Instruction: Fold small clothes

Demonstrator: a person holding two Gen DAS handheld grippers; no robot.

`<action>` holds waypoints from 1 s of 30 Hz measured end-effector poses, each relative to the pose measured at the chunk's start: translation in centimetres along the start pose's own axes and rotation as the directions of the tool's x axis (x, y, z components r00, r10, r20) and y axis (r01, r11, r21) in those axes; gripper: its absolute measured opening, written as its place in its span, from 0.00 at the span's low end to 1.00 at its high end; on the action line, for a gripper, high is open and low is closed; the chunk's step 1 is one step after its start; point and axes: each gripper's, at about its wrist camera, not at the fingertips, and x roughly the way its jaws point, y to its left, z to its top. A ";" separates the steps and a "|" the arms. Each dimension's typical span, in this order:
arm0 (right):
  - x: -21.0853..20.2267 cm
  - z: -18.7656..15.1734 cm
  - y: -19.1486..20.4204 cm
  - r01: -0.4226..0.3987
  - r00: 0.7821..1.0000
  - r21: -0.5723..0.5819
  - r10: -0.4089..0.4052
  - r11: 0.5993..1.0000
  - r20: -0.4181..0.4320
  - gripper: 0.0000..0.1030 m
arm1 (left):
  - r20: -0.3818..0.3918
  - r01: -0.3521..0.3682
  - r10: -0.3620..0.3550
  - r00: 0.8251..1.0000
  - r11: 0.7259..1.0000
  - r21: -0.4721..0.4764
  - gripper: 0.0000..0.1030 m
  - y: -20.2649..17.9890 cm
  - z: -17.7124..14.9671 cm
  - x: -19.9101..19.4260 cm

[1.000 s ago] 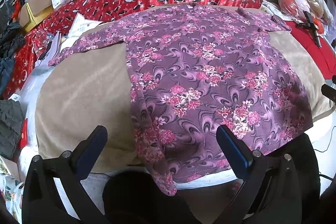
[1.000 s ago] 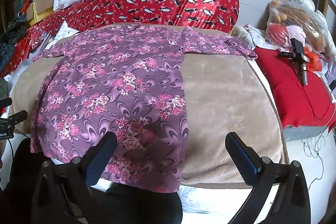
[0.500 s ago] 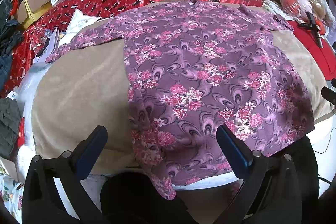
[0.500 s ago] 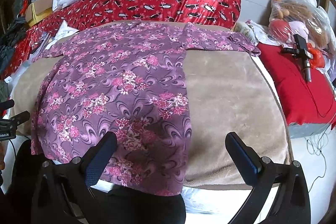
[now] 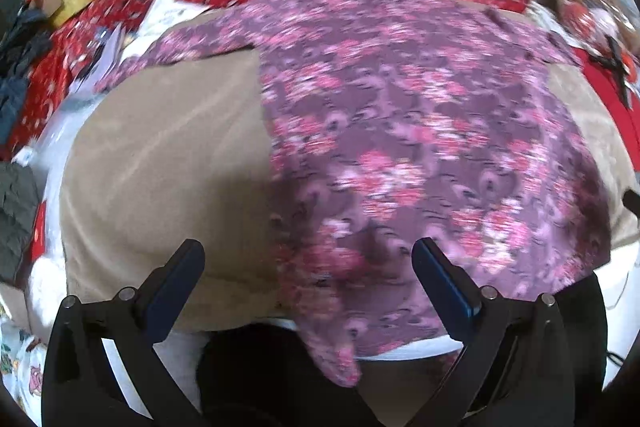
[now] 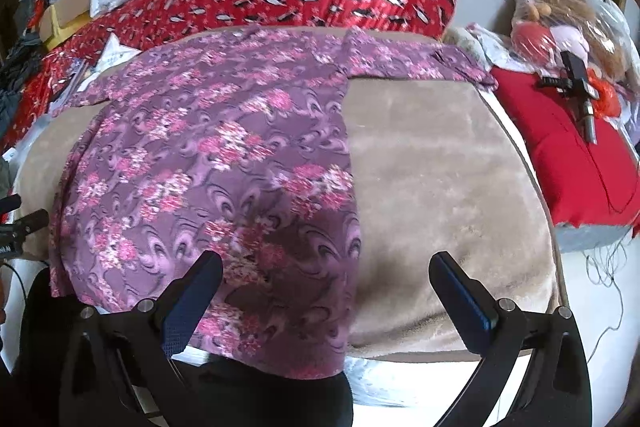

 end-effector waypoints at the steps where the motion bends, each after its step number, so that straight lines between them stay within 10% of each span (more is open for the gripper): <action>1: 0.3 -0.1 -0.3 0.004 1.000 0.007 -0.004 1.000 -0.011 1.00 | -0.016 -0.015 0.015 1.000 1.000 -0.019 1.00 0.8 0.0 0.5; 5: 2.2 -1.0 -1.3 0.011 0.997 0.038 -0.008 0.999 -0.079 0.99 | -0.115 -0.071 0.064 0.991 0.996 -0.050 1.00 2.4 -0.6 2.3; 9: 4.0 -1.9 -1.5 -0.042 0.986 0.078 0.054 0.996 -0.159 0.94 | -0.189 0.021 -0.037 0.981 0.996 -0.086 0.99 2.1 -1.4 4.2; 12: 4.7 -2.5 -0.8 -0.123 0.970 0.084 0.138 0.989 -0.201 0.73 | -0.260 0.083 -0.101 0.960 0.993 -0.079 0.58 1.2 -2.2 4.7; 13: 4.7 -2.6 -0.5 -0.132 0.968 0.069 0.144 0.989 -0.208 0.53 | -0.281 0.093 -0.110 0.953 0.993 -0.076 0.29 1.0 -2.4 4.8; 14: 4.7 -2.8 -0.1 -0.135 0.967 0.044 0.141 0.990 -0.211 0.25 | -0.296 0.085 -0.103 0.949 0.994 -0.073 0.19 0.9 -2.4 5.0; 16: 4.5 -2.9 0.3 -0.148 0.967 0.008 0.146 0.989 -0.206 0.04 | -0.303 0.063 -0.082 0.949 0.996 -0.071 0.07 1.3 -2.4 4.6; 23: -2.6 -1.6 -2.4 -0.312 0.949 0.068 0.314 0.948 -0.025 0.04 | -0.272 0.140 -0.208 0.940 0.958 -0.248 0.04 7.5 -1.6 1.5; 30: 0.2 -5.1 -3.9 -0.253 0.949 0.142 0.274 0.957 -0.154 0.03 | -0.391 0.071 -0.163 0.906 0.968 -0.240 0.05 7.8 -4.4 4.8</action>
